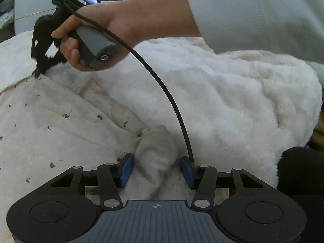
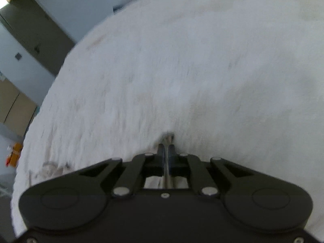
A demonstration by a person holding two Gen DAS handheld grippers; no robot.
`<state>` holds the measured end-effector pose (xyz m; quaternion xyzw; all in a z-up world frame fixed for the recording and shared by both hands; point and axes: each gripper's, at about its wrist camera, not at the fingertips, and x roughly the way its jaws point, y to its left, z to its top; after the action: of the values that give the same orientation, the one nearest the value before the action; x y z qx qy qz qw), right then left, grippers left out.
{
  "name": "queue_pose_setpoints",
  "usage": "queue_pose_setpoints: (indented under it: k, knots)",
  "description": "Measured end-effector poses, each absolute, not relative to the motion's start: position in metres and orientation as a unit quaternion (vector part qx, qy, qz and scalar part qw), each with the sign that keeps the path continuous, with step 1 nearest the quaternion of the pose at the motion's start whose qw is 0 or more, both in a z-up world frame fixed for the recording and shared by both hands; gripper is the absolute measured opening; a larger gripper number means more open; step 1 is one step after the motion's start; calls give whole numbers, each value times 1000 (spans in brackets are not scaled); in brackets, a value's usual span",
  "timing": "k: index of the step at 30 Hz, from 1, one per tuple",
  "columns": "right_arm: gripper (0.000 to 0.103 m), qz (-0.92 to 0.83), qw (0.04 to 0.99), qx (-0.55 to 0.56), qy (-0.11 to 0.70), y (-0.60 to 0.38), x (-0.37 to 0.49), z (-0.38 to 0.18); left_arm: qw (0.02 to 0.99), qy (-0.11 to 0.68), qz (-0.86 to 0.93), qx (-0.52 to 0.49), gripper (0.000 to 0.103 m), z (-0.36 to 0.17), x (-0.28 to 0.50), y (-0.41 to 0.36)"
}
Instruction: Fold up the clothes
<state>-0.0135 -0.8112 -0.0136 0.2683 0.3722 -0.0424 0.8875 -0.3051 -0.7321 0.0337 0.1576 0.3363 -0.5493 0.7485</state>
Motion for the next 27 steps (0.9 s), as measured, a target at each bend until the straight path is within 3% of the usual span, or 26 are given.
queue_pose_setpoints:
  k: [2,5,9,12,16,18,23,27]
  knots:
    - [12,-75,895,257,356,-815,-21,-6,753,330,-546,157,48,36,-307,-733]
    - [16,-57,890,284,352,-826,-47,11,762,323,-540,155,50,46,-313,-725]
    - [43,-36,903,235,358,-816,-105,45,775,317,-528,137,50,70,-316,-708]
    - [54,-14,909,207,361,-806,-151,64,792,305,-513,126,50,95,-320,-682]
    - [58,3,915,194,354,-781,-215,86,818,297,-476,128,54,121,-327,-629]
    - [72,12,917,182,354,-760,-242,88,833,296,-447,138,60,130,-331,-597]
    - [81,35,924,136,355,-698,-288,80,862,316,-361,165,76,136,-334,-521]
    - [81,43,920,160,354,-658,-302,58,879,361,-270,157,76,130,-327,-475]
